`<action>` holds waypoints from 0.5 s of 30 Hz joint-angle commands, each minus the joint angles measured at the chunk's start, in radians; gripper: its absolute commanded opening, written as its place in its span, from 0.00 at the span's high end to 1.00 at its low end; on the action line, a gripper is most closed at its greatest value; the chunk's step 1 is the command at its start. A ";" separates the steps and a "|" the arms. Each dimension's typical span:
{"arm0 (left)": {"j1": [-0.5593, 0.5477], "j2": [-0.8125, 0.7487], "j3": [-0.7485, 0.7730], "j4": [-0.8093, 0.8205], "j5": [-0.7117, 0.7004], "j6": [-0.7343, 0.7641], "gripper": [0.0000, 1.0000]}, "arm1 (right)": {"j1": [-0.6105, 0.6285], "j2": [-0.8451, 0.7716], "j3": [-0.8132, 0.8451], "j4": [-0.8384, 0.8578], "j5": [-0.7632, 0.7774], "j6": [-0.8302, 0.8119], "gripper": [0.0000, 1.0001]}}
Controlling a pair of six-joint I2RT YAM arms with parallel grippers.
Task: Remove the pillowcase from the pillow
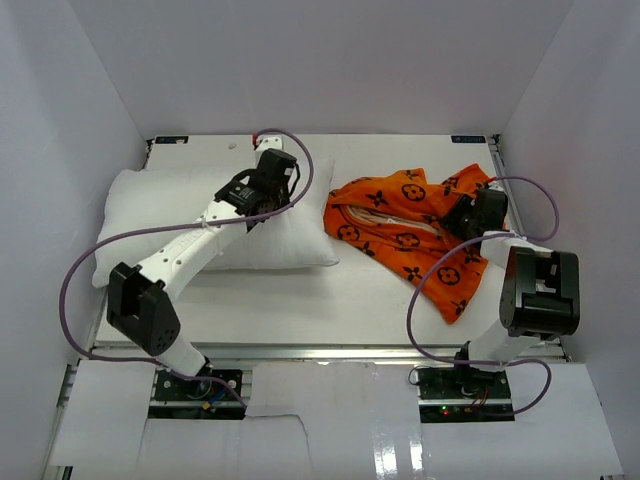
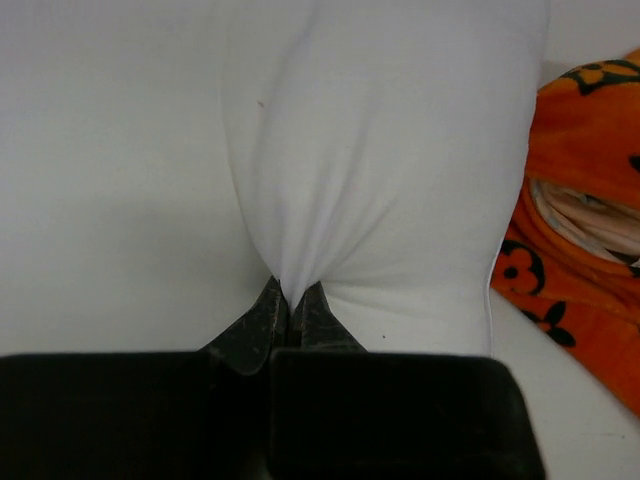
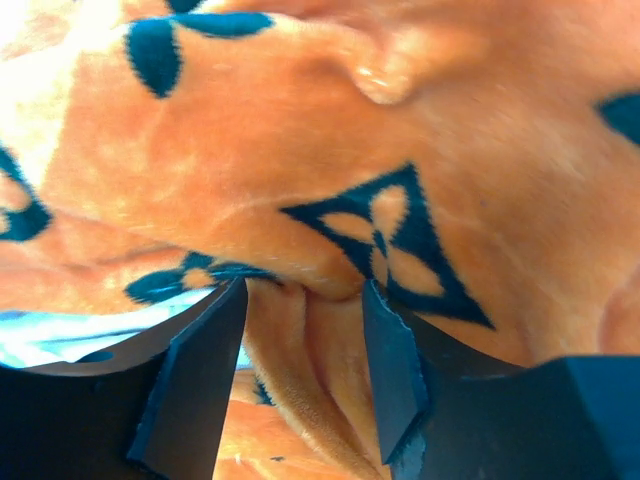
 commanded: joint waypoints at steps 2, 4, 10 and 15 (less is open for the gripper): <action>0.044 0.048 -0.008 0.126 0.024 0.004 1.00 | -0.001 -0.020 0.071 0.006 -0.161 -0.063 0.42; 0.044 0.076 -0.031 0.149 0.030 0.004 1.00 | 0.029 -0.035 0.068 0.007 -0.165 -0.077 0.42; 0.035 0.095 -0.118 0.329 0.243 0.027 1.00 | 0.224 -0.047 0.079 0.013 -0.199 -0.131 0.41; -0.017 0.093 -0.140 0.372 0.252 0.030 1.00 | 0.251 -0.185 -0.014 0.053 -0.134 -0.083 0.40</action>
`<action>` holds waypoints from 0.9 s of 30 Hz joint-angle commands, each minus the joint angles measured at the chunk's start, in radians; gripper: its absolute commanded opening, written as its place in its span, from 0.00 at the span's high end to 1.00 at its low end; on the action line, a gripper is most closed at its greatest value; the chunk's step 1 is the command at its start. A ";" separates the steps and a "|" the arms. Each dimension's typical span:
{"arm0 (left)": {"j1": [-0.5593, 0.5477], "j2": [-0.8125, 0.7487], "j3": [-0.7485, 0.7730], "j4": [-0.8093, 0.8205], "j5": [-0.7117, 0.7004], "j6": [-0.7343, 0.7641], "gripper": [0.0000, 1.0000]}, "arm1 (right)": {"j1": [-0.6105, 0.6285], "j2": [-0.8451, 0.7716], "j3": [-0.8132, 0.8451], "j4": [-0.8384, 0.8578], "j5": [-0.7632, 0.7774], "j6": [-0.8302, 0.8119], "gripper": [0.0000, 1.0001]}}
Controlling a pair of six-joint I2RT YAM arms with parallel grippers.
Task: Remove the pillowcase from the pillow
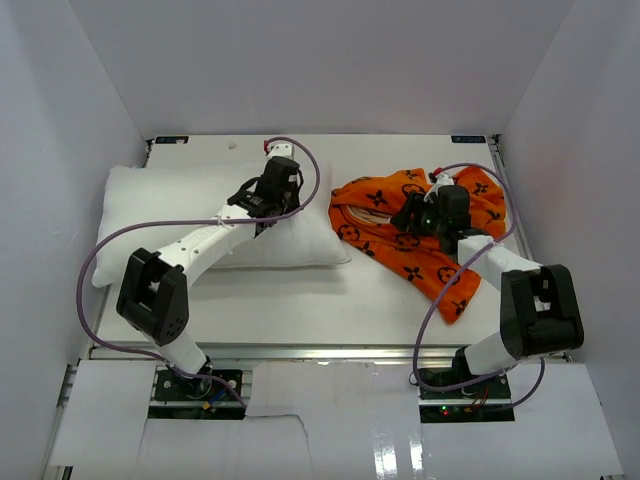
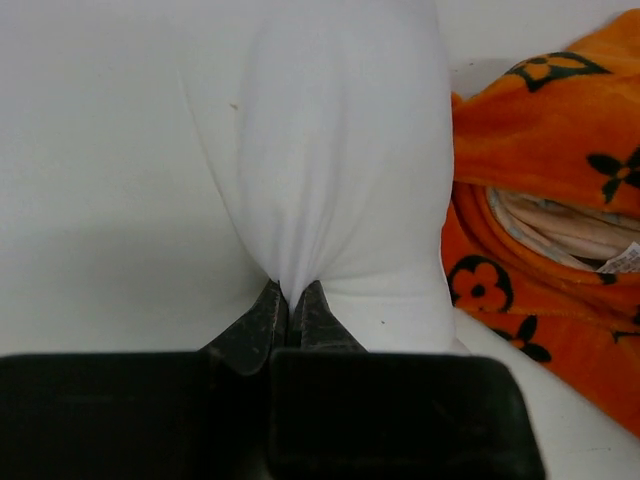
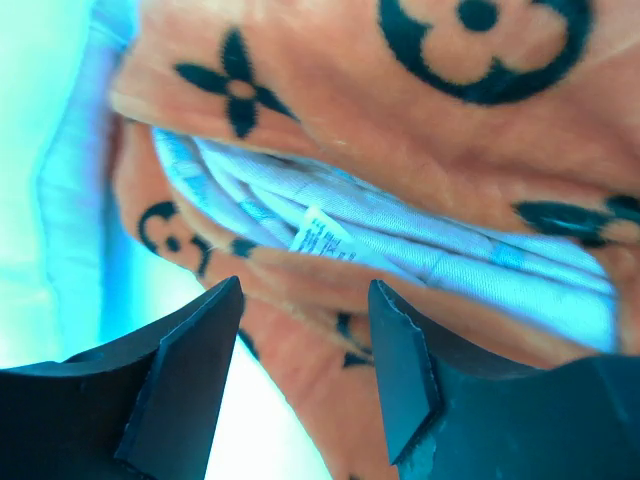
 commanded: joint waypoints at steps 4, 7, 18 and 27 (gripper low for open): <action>-0.062 -0.028 -0.015 0.021 0.094 -0.037 1.00 | -0.018 -0.181 0.028 -0.062 0.046 -0.042 0.35; -0.099 -0.088 -0.047 0.059 0.112 -0.035 1.00 | -0.015 -0.271 0.038 -0.099 0.035 -0.045 0.31; -0.217 -0.166 -0.061 -0.030 -0.060 -0.071 0.02 | 0.100 -0.547 0.041 -0.300 0.084 -0.022 0.10; -0.330 -0.382 -0.043 -0.030 -0.092 -0.038 0.02 | 0.135 -0.692 0.183 -0.541 0.082 -0.033 0.10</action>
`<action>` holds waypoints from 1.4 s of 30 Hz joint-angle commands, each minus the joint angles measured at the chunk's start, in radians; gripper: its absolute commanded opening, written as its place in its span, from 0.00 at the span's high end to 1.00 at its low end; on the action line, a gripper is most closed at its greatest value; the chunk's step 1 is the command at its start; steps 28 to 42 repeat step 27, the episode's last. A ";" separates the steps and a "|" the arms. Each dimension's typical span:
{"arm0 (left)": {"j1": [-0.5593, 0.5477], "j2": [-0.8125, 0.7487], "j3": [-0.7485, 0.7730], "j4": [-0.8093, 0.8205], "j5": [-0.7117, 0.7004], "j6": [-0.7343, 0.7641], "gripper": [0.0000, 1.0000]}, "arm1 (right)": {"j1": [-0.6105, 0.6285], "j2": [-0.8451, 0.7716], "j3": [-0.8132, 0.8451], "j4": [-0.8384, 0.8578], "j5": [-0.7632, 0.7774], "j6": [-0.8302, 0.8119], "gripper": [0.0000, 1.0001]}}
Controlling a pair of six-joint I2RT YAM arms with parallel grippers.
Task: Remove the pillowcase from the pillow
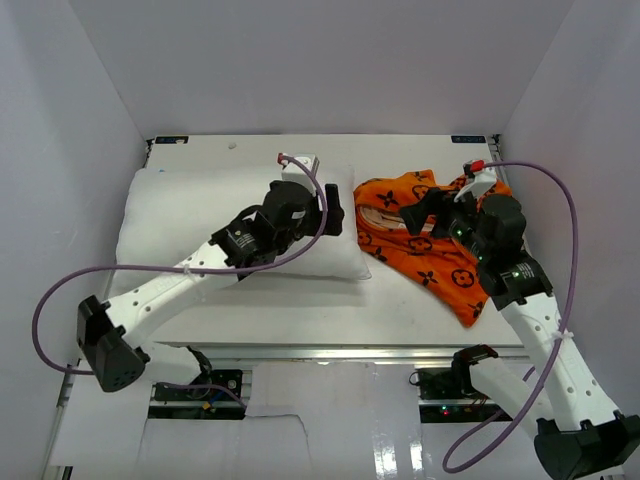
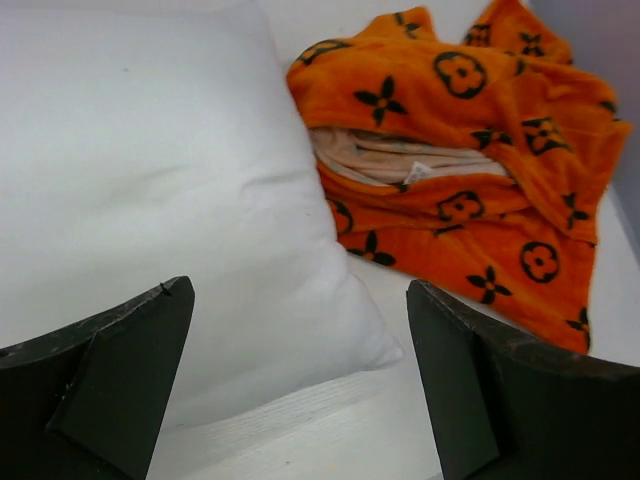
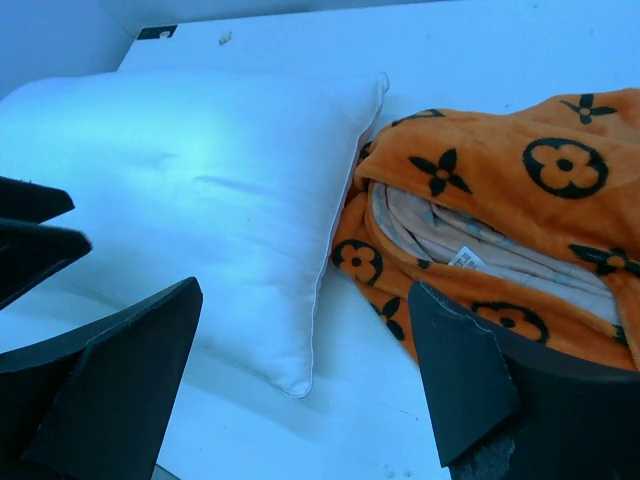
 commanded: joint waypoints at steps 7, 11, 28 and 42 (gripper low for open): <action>-0.122 -0.305 -0.181 0.147 0.087 0.000 0.02 | 0.008 -0.123 0.044 -0.173 0.036 -0.061 0.10; -0.134 -0.377 -0.267 0.223 0.136 0.000 0.02 | 0.009 -0.164 0.023 -0.164 0.024 -0.058 0.10; -0.140 -0.431 -0.306 0.238 0.188 0.017 0.02 | 0.008 -0.166 0.039 -0.139 -0.015 -0.046 0.10; -0.140 -0.431 -0.306 0.238 0.188 0.017 0.02 | 0.008 -0.166 0.039 -0.139 -0.015 -0.046 0.10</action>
